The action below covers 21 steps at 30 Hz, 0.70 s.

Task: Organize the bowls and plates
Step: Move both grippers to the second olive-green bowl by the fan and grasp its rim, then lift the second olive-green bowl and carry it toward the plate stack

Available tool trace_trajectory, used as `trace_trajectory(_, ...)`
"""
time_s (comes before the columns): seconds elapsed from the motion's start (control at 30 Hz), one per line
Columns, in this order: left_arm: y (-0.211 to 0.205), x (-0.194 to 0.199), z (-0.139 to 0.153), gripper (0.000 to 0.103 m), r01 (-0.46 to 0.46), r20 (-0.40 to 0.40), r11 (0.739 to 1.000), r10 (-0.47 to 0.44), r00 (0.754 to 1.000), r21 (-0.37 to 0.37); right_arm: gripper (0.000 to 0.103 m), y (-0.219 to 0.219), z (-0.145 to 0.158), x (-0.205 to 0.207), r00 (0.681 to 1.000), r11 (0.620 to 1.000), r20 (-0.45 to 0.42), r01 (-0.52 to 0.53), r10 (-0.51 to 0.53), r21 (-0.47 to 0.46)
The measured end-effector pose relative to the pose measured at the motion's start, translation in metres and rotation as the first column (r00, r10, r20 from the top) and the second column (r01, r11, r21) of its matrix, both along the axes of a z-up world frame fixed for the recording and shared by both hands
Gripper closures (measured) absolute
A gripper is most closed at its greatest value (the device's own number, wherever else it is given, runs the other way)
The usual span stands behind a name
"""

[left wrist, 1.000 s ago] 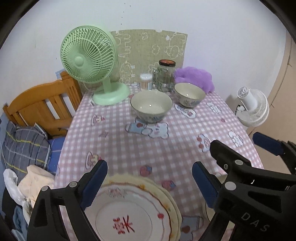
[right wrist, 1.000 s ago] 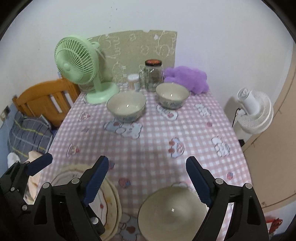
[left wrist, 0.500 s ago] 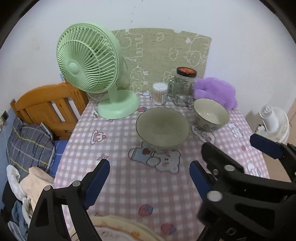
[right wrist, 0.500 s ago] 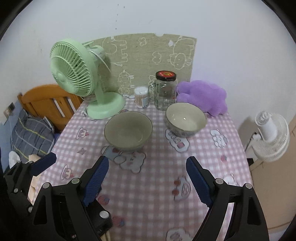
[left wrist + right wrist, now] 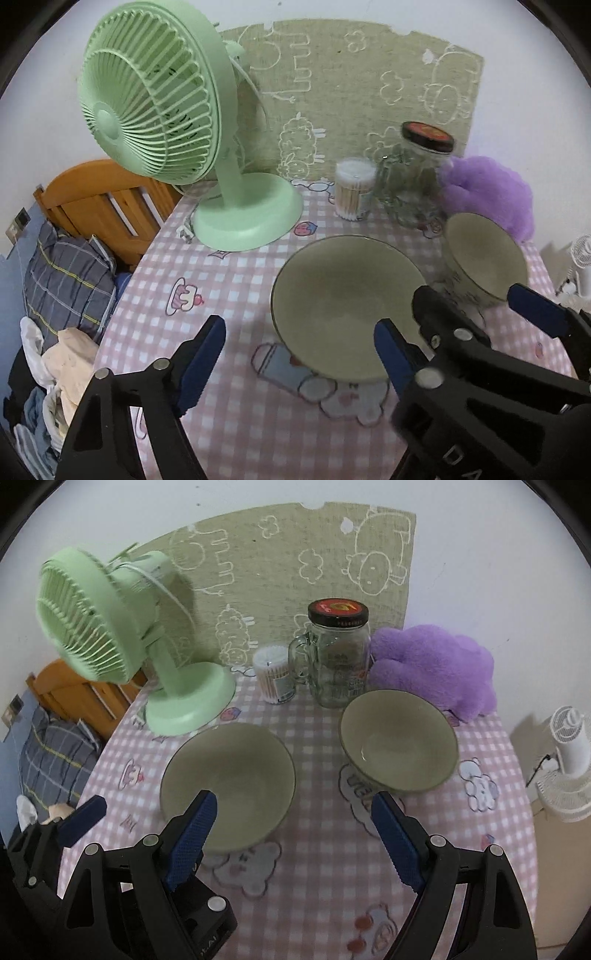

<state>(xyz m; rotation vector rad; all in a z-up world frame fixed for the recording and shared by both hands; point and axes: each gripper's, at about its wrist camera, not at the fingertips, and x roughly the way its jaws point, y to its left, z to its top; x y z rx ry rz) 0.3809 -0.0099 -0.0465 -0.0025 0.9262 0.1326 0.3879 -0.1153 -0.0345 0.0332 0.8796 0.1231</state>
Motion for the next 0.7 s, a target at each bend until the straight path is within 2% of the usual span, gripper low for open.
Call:
trace_trajectory(0.07, 0.003, 0.011, -0.007, 0.022, -0.012, -0.006, 1.0, 0.012, 1.0, -0.006, 0.027, 0.002, -0.007, 0.013, 1.0, 1.0, -0.007, -0.009, 0.009, 0.013)
trace_trajectory(0.3, 0.01, 0.036, -0.031, 0.035, -0.04, -0.042, 0.999, 0.038, 0.998, -0.035, 0.029, 0.009, -0.03, 0.042, 0.999, 0.999, -0.038, -0.016, 0.017, 0.036)
trace_trajectory(0.37, 0.011, 0.041, -0.038, 0.042, -0.048, -0.055, 0.998, 0.047, 0.997, -0.029, 0.041, 0.01, -0.038, 0.049, 0.999, 0.999, -0.051, -0.016, 0.018, 0.035)
trace_trajectory(0.47, 0.012, 0.047, -0.046, 0.06, -0.06, -0.085, 0.998, 0.057, 0.995, -0.028, 0.052, 0.011, -0.046, 0.056, 0.997, 0.999, -0.072, -0.02, 0.023, 0.035)
trace_trajectory(0.6, 0.012, 0.052, -0.054, 0.071, -0.065, -0.103, 0.998, 0.062, 0.993, -0.026, 0.068, 0.011, -0.054, 0.063, 0.996, 0.999, -0.091, -0.019, 0.023, 0.04)
trace_trajectory(0.67, 0.013, 0.053, -0.057, 0.078, -0.072, -0.115, 0.997, 0.069, 0.991, -0.025, 0.081, 0.011, -0.059, 0.065, 0.994, 0.999, -0.105, -0.023, 0.028, 0.044)
trace_trajectory(0.7, 0.014, 0.053, -0.057, 0.079, -0.078, -0.116, 0.997, 0.075, 0.99, -0.024, 0.082, 0.011, -0.061, 0.066, 0.993, 0.998, -0.111, -0.027, 0.032, 0.049)
